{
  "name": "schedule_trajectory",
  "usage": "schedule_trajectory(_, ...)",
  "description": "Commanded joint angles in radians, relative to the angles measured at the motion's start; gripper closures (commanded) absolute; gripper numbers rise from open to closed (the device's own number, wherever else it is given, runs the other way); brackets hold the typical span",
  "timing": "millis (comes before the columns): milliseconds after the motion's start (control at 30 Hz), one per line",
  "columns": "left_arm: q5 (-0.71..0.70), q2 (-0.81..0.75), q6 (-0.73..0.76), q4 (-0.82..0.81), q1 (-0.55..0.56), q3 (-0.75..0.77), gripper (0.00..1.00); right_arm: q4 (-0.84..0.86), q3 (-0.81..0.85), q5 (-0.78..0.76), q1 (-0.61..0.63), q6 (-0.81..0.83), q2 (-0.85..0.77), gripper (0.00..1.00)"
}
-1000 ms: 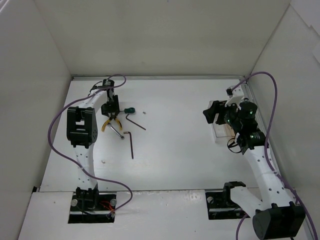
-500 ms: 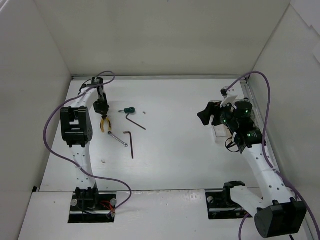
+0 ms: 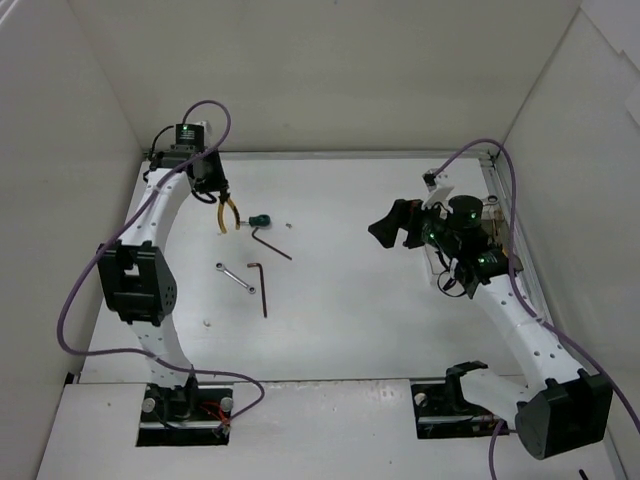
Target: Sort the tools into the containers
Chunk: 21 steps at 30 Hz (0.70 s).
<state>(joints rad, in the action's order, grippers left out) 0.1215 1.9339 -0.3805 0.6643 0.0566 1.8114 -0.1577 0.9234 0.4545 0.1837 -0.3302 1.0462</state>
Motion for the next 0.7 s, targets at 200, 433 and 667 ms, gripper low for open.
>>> schedule_trajectory(200, 0.217, -0.318, -0.239, -0.231, 0.17, -0.161, 1.0, 0.242, 0.106, -0.054, 0.154, -0.095, 0.069, 0.02)
schedule_trajectory(433, 0.259, -0.375, -0.304, -0.325, 0.321, -0.207, 1.0, 0.51, 0.088, 0.096, 0.188, -0.243, 0.155, 0.02)
schedule_trajectory(667, 0.215, -0.42, -0.339, -0.414, 0.446, -0.259, 1.0, 0.339, 0.21, -0.02, 0.276, -0.116, 0.236, 0.03)
